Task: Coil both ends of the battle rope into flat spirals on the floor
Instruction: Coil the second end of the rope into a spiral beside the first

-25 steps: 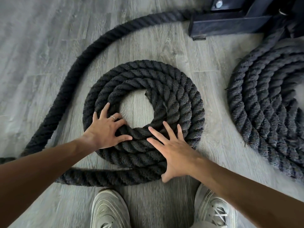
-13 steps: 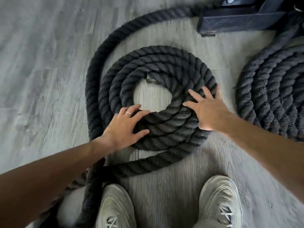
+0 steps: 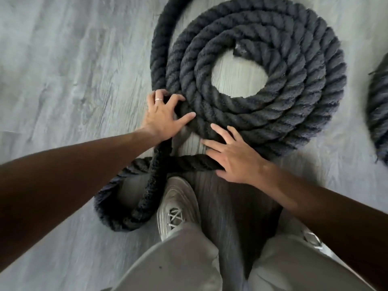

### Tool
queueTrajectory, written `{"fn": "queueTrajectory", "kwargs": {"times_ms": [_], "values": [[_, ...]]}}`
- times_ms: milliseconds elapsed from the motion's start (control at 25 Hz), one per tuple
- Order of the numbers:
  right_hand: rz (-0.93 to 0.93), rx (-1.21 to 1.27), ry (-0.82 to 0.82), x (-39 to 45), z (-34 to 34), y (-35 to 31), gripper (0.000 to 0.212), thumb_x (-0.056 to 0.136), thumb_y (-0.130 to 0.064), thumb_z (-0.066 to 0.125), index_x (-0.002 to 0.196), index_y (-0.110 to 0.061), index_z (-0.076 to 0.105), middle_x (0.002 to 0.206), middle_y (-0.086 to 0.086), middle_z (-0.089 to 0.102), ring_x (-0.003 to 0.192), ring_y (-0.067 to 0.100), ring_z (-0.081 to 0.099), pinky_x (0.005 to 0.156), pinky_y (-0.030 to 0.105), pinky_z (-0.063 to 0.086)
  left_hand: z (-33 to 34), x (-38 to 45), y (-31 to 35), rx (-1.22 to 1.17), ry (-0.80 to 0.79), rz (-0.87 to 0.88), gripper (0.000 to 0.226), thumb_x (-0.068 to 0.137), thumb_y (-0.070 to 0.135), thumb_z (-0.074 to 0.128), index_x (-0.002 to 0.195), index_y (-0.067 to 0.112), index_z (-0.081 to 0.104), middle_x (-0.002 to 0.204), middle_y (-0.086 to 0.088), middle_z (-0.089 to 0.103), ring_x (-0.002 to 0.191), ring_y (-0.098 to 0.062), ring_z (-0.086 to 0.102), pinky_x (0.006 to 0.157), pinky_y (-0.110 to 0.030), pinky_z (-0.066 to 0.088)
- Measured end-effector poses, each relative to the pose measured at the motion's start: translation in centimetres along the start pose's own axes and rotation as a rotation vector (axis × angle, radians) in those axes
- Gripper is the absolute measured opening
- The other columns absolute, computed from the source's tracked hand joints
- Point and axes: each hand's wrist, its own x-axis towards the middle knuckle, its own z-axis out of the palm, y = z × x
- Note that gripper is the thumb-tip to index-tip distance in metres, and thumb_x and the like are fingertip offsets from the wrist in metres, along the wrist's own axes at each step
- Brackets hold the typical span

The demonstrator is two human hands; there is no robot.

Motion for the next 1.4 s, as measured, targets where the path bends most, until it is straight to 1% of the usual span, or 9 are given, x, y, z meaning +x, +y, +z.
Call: {"fn": "queueTrajectory", "kwargs": {"times_ms": [120,280,400,600,680,880,1040,1280,1400], "values": [[-0.003,-0.009,0.014,0.4,-0.1,0.8,0.06,0.084,-0.043,0.072,0.135,-0.014,0.061,0.154,0.001,0.047,0.153,0.041,0.01,0.117,0.065,0.016,-1.1,-0.1,0.5,-0.132,0.031,-0.022,0.063,0.083,0.063,0.065,0.136,0.035,0.047,0.142,-0.012,0.028,0.136,-0.032,0.025,0.115,-0.048,0.032],[0.081,-0.019,0.018,1.2,-1.0,2.2,0.061,0.092,-0.044,0.065,0.145,-0.018,0.052,0.161,-0.007,0.035,0.155,0.034,-0.004,0.12,0.063,0.007,-1.1,-2.8,1.6,-0.265,-0.059,-0.333,0.1,0.077,0.044,0.079,0.152,0.039,0.013,0.148,-0.017,0.023,0.136,-0.037,0.031,0.113,-0.048,0.033],[0.222,-0.042,-0.043,2.4,-2.2,1.4,0.07,0.086,-0.036,0.071,0.149,-0.021,0.045,0.162,-0.007,0.03,0.154,0.036,-0.009,0.115,0.073,0.001,-0.8,-5.0,1.5,-0.524,-0.178,-0.428,0.101,0.087,0.027,0.073,0.154,0.043,-0.001,0.141,-0.012,0.049,0.125,-0.031,0.053,0.108,-0.048,0.045],[0.079,0.116,-0.011,4.1,-2.4,-2.0,0.082,0.091,-0.046,0.068,0.158,-0.035,0.022,0.158,0.005,0.033,0.147,0.03,0.023,0.121,0.051,0.019,-3.5,-2.8,2.7,-1.173,-0.122,-0.448,0.081,0.085,0.007,0.065,0.152,0.037,0.031,0.105,0.0,0.07,0.089,-0.019,0.068,0.074,-0.034,0.059],[0.083,0.163,0.005,4.3,-2.6,-0.6,0.067,0.1,-0.045,0.056,0.157,-0.043,0.022,0.146,0.001,0.042,0.128,0.024,0.04,0.107,0.043,0.038,-5.9,-1.1,1.7,-1.476,-0.205,-0.405,0.063,0.083,0.0,0.057,0.141,0.022,0.045,0.087,-0.006,0.062,0.064,-0.02,0.059,0.054,-0.029,0.051],[0.143,0.255,0.148,-1.5,-2.0,4.2,0.057,0.094,-0.027,0.069,0.147,-0.027,0.051,0.105,0.005,0.052,0.084,0.023,0.054,0.071,0.042,0.05,-12.8,3.9,-3.8,-1.882,-0.389,-0.42,0.033,0.071,0.008,0.056,0.103,0.003,0.047,0.087,-0.002,0.054,0.056,-0.007,0.046,0.052,-0.013,0.039],[0.26,0.158,0.126,-6.0,-2.0,7.4,0.053,0.095,-0.039,0.055,0.148,-0.032,0.046,0.101,-0.003,0.052,0.088,0.021,0.056,0.077,0.043,0.051,-16.9,6.9,-7.8,-1.508,-0.413,-0.502,0.038,0.049,0.009,0.077,0.083,0.009,0.06,0.076,0.007,0.056,0.055,0.0,0.049,0.055,-0.009,0.043],[0.33,0.103,0.254,-5.0,-1.4,6.2,0.047,0.084,-0.033,0.055,0.13,-0.021,0.059,0.087,-0.003,0.05,0.08,0.025,0.058,0.074,0.044,0.045,-16.6,7.7,-13.8,-0.383,0.154,-0.628,0.012,0.094,0.024,0.068,0.106,0.024,0.069,0.084,-0.002,0.066,0.065,-0.015,0.059,0.046,-0.019,0.051],[0.274,0.061,0.33,-5.2,-1.3,6.1,0.046,0.078,-0.033,0.049,0.119,-0.014,0.057,0.084,0.001,0.055,0.075,0.028,0.059,0.071,0.043,0.043,-12.4,6.3,-14.5,0.1,0.106,-0.435,0.025,0.098,0.015,0.055,0.122,0.014,0.063,0.102,-0.018,0.064,0.083,-0.039,0.062,0.07,-0.036,0.053]]}}
